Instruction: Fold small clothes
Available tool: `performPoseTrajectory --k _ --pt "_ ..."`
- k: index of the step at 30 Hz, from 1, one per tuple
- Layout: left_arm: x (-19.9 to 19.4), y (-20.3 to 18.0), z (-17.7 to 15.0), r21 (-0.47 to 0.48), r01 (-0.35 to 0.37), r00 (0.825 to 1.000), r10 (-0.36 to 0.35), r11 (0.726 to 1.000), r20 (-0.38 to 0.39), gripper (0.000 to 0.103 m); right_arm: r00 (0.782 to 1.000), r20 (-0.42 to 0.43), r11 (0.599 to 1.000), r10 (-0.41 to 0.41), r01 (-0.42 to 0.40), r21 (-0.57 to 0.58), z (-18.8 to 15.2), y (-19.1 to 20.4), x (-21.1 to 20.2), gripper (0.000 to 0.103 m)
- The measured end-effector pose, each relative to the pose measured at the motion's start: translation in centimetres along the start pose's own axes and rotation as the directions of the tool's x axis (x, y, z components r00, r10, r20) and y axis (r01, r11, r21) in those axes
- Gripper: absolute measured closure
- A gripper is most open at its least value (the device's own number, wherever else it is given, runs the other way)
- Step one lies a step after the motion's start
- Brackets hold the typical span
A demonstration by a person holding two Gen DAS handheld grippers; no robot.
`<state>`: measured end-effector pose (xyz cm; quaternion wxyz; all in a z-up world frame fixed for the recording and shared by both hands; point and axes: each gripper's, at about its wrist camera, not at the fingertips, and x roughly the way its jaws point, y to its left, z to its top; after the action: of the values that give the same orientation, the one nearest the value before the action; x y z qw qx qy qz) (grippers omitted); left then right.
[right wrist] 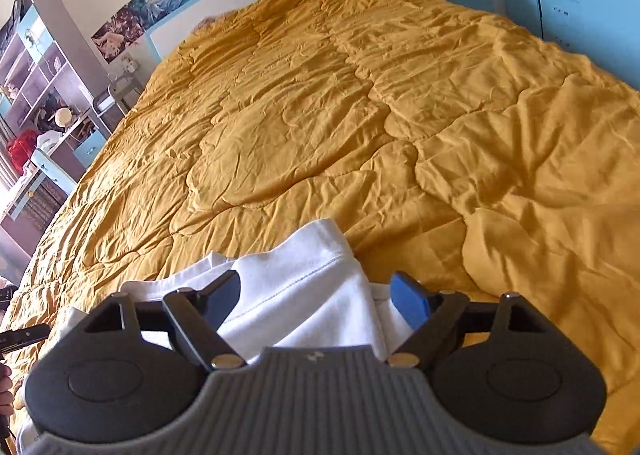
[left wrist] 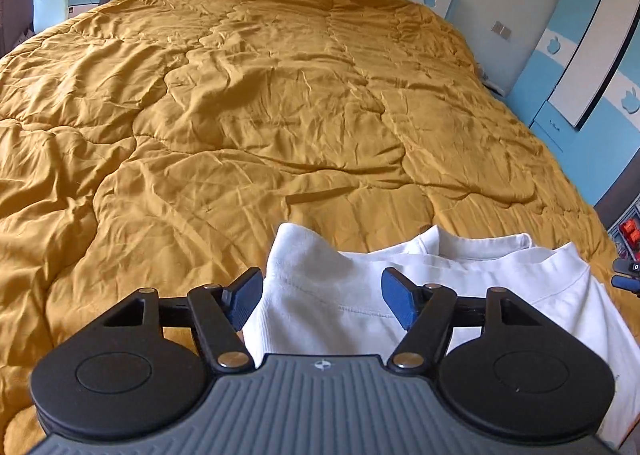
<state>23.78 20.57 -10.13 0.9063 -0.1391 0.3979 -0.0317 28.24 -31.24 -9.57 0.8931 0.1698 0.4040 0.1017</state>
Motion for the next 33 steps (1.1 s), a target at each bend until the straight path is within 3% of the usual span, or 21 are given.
performPoseTrajectory --k 5,7,8,9,11,14,16,19,21,23,26,29,30,32,33 --pt "3.1 0.4 -0.1 -0.018 -0.050 0.999 0.050 0.999 -0.020 0.034 1.000 0.012 0.999 -0.018 0.019 -0.047 0.8 0.1 4.6 0.025" --pt "3.9 0.7 -0.2 -0.047 -0.073 0.997 0.072 0.996 -0.026 0.065 0.999 0.015 0.998 -0.039 0.040 -0.048 1.0 -0.1 5.8 0.030" --pt "4.0 0.9 -0.3 -0.065 -0.081 0.997 0.080 0.995 -0.015 0.071 0.999 0.006 0.998 -0.037 0.038 -0.040 1.1 -0.3 6.2 0.040" --pt "3.8 1.2 -0.3 -0.086 -0.074 0.997 0.075 0.994 0.011 0.093 1.000 -0.002 0.999 -0.022 0.022 -0.026 1.0 -0.6 6.6 0.048" --pt "2.8 1.5 -0.3 -0.120 -0.034 0.997 0.043 0.992 0.068 0.094 1.000 0.004 1.000 -0.019 0.019 0.000 0.9 -1.0 6.8 0.086" --pt "0.0 1.3 -0.5 -0.098 0.050 0.975 -0.028 0.994 0.219 0.094 0.994 0.101 0.998 0.029 -0.035 0.057 0.6 -1.9 5.2 0.094" --pt "-1.3 1.2 -0.3 -0.094 0.097 0.953 -0.065 0.991 0.295 0.094 0.982 0.180 0.993 0.062 -0.078 0.086 0.4 -2.2 3.8 0.096" --pt "-0.7 2.3 0.6 -0.182 0.152 0.939 -0.084 0.972 0.333 0.094 0.963 0.265 0.992 0.056 -0.082 0.091 0.6 -2.4 3.2 0.098" --pt "0.9 3.3 0.8 -0.241 0.134 0.945 -0.051 0.961 0.322 0.094 0.958 0.285 0.991 0.041 -0.076 0.113 1.0 -2.5 3.8 0.099" --pt "2.7 4.4 0.5 -0.295 0.068 0.959 0.019 0.953 0.282 0.094 0.956 0.288 0.989 -0.055 0.012 0.150 1.1 -2.9 5.0 0.103" --pt "4.7 6.2 -0.2 -0.375 0.087 0.977 -0.005 0.923 0.214 0.094 0.970 0.237 0.968 -0.058 -0.004 0.251 1.0 -5.2 6.5 0.103" --pt "5.1 6.2 -0.1 -0.354 0.065 0.982 0.002 0.933 0.188 0.091 0.969 0.242 0.962 -0.055 -0.013 0.272 0.8 -5.9 6.2 0.103" --pt "5.1 6.2 0.0 -0.353 0.051 0.984 0.014 0.934 0.179 0.088 0.971 0.235 0.963 -0.051 -0.015 0.269 0.9 -5.9 6.1 0.103" --pt "4.7 6.2 0.1 -0.353 0.027 0.985 0.036 0.935 0.169 0.072 0.978 0.203 0.965 -0.041 -0.014 0.262 1.2 -5.8 6.1 0.103" --pt "4.2 6.3 0.1 -0.355 0.027 0.984 0.037 0.935 0.172 0.058 0.986 0.168 0.965 -0.021 -0.024 0.260 1.5 -5.8 6.2 0.101"
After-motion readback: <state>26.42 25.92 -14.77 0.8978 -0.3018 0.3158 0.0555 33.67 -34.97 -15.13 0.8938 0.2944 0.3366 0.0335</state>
